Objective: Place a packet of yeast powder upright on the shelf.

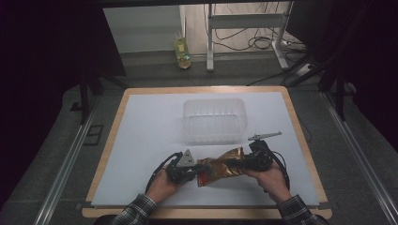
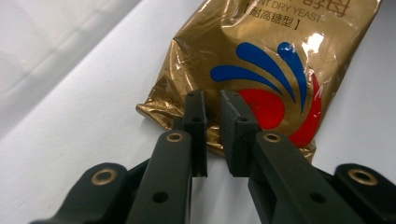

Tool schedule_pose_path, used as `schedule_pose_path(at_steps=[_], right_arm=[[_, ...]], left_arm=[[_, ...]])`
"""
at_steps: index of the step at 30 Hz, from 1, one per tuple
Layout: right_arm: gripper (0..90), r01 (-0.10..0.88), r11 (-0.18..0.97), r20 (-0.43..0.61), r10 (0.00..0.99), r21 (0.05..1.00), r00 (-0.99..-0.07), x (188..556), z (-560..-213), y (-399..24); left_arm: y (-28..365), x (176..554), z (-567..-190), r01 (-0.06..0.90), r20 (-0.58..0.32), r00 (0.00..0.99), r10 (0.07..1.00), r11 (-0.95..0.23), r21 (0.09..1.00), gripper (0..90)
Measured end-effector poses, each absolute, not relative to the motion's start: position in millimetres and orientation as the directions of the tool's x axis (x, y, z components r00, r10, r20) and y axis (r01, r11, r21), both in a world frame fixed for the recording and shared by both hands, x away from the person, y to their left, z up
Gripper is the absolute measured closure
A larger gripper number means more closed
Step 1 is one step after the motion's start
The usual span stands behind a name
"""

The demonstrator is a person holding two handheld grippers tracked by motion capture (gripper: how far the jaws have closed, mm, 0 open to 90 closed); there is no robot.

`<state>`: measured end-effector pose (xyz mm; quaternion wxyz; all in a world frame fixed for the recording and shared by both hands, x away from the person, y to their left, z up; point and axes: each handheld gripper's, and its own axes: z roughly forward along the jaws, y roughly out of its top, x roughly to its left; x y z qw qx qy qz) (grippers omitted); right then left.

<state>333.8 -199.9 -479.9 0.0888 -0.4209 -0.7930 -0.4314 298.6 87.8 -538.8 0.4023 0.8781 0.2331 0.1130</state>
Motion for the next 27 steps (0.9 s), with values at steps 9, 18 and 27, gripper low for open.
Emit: schedule_pose_path(at_steps=[9, 18, 27], right_arm=[[68.7, 0.736, 0.267, 0.496, 0.593, 0.622, -0.635, 331, -465, -204], [69.4, 0.723, 0.257, 0.472, 0.611, 0.641, -0.635, 331, -452, -211], [69.9, 0.712, 0.238, 0.461, 0.619, 0.661, -0.636, 333, -439, -217]], left_arm=[[90, 295, -534, 0.297, 0.038, 0.853, 0.520, -0.545, 0.784, 64.6], [89, 295, -536, 0.284, 0.059, 0.847, 0.528, -0.544, 0.790, 47.3], [88, 297, -538, 0.286, 0.049, 0.845, 0.533, -0.527, 0.800, 27.6]])
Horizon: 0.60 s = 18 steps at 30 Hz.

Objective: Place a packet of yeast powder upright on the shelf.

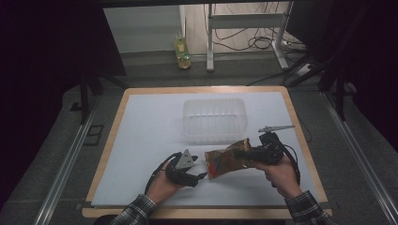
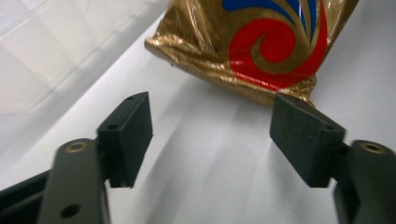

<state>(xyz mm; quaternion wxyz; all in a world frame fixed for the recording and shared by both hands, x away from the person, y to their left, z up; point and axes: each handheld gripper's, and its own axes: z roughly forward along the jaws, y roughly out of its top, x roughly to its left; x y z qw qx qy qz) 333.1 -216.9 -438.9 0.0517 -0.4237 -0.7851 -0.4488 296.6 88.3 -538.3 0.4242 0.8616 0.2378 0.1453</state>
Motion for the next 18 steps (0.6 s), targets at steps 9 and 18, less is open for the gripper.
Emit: schedule_pose_path(at_steps=[9, 18], right_arm=[[70.1, 0.704, 0.208, 0.461, 0.626, 0.679, -0.629, 336, -425, -226], [70.2, 0.698, 0.180, 0.464, 0.630, 0.693, -0.623, 343, -413, -230]], left_arm=[[98, 300, -533, 0.313, 0.011, 0.822, 0.569, -0.468, 0.827, 20.8], [99, 300, -532, 0.325, 0.007, 0.814, 0.581, -0.465, 0.823, 12.8]])
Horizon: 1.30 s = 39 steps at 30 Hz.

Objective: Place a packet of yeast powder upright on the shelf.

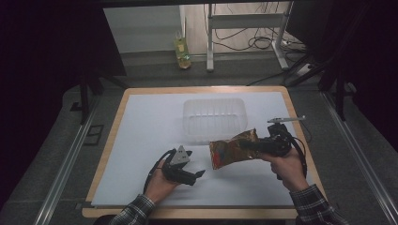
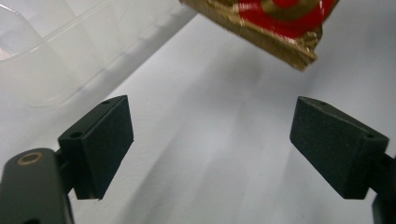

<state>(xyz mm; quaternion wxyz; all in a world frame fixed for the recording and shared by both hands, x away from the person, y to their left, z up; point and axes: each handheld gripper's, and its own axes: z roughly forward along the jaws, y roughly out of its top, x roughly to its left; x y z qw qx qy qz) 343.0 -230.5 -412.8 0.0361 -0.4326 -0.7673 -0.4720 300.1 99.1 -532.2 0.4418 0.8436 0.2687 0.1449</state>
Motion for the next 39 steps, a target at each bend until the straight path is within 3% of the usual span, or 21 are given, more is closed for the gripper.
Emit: schedule_pose_path(at_steps=[20, 39], right_arm=[[70.4, 0.675, 0.134, 0.415, 0.698, 0.726, -0.584, 368, -387, -243], [70.5, 0.678, 0.078, 0.393, 0.765, 0.731, -0.511, 416, -374, -245]], left_arm=[[99, 298, -530, 0.312, 0.019, 0.818, 0.575, -0.470, 0.826, 10.2], [96, 295, -530, 0.295, 0.040, 0.823, 0.566, -0.487, 0.822, 10.2]])
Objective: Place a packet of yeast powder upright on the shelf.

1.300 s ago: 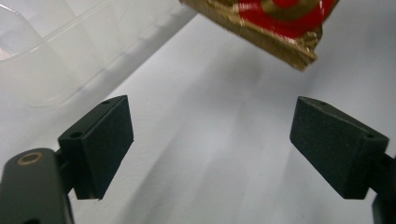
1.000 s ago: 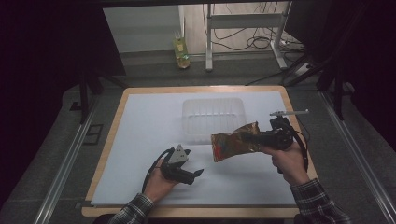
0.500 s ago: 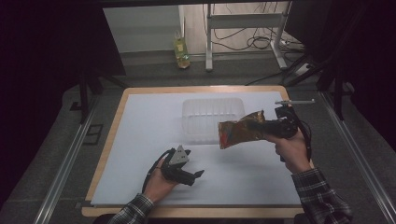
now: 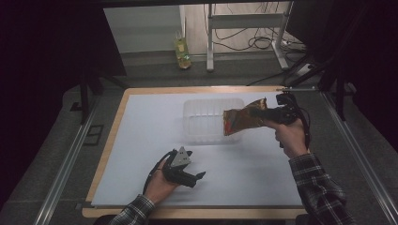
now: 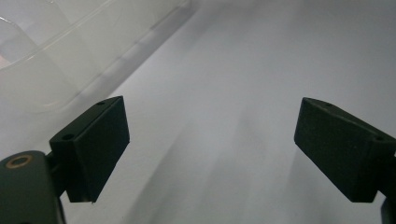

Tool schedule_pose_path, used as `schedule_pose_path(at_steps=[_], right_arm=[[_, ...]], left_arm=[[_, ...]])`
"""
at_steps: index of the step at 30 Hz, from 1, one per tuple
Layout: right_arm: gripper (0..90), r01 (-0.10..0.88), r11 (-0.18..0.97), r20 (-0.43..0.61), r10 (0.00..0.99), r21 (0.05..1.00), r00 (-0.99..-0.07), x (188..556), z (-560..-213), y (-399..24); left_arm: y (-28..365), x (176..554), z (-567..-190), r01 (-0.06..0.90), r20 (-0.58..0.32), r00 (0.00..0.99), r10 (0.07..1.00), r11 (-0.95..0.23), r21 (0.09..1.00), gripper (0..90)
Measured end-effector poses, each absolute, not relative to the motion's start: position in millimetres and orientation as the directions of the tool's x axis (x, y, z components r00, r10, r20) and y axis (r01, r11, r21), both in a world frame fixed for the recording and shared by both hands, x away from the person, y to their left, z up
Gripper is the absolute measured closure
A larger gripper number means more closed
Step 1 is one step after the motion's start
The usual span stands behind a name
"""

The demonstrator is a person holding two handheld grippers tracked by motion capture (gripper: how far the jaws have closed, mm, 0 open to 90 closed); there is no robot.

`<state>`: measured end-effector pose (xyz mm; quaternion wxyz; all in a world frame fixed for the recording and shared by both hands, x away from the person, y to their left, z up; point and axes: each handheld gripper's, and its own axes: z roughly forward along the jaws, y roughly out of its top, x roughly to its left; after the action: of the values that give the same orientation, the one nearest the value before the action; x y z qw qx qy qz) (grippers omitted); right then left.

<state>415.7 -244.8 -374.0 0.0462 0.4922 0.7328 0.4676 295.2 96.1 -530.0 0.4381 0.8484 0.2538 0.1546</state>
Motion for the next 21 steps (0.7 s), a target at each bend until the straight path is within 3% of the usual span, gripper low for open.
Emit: schedule_pose_path(at_steps=[21], right_arm=[[70.5, 0.680, 0.121, 0.316, 0.817, 0.723, -0.482, 450, -377, -218]], left_arm=[[98, 295, -529, 0.284, 0.054, 0.821, 0.569, -0.488, 0.825, 10.2]])
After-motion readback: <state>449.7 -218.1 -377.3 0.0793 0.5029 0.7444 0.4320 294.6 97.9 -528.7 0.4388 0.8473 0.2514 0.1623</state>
